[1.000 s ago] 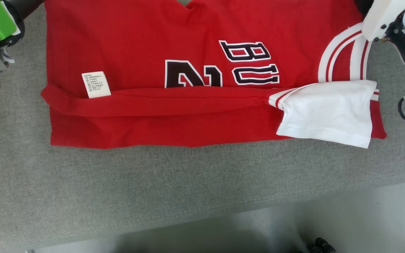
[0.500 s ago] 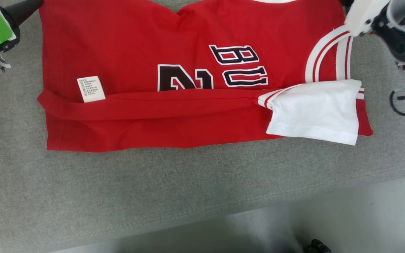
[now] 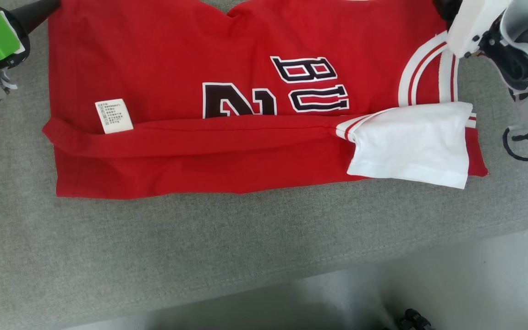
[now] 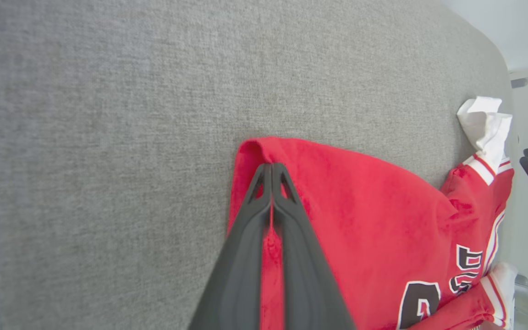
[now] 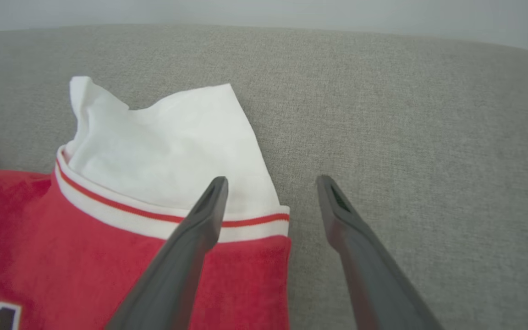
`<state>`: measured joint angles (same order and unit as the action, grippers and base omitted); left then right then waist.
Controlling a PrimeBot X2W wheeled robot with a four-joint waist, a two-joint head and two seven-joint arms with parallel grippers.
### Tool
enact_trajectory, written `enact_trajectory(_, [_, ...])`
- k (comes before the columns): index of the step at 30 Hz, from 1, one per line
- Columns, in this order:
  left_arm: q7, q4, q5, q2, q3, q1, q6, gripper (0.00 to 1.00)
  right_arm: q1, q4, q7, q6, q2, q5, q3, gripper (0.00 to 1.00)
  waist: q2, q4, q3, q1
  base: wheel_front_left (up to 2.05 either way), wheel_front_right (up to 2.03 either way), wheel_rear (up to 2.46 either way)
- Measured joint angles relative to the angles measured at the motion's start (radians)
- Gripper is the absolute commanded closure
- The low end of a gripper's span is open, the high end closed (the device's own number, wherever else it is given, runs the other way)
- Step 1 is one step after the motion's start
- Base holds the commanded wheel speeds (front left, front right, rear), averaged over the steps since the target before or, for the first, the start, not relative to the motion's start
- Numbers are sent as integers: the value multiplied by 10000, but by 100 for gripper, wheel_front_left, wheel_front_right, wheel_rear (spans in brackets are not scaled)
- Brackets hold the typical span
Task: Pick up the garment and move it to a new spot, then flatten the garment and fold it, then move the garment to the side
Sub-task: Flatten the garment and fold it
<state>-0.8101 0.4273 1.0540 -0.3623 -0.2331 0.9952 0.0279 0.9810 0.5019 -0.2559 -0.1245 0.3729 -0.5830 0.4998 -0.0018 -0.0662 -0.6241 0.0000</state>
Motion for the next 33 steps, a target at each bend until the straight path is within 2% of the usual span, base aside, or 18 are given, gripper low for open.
enact_trajectory(15, [8, -2, -10, 36, -2, 4, 2, 100, -66, 393, -286, 0, 151, -257, 98, 0, 0, 134, -105, 0, 0, 0, 0])
enact_trajectory(32, [77, 42, -10, 245, -59, 32, 174, 100, 152, 504, -955, 2, 46, -974, 132, 0, 0, 402, -163, 0, 0, 0, 0])
enact_trajectory(33, [115, 59, -10, 247, -61, 33, 176, 100, 152, 502, -1018, 2, 42, -1009, 148, 13, 0, 408, -159, 0, 0, 0, 0])
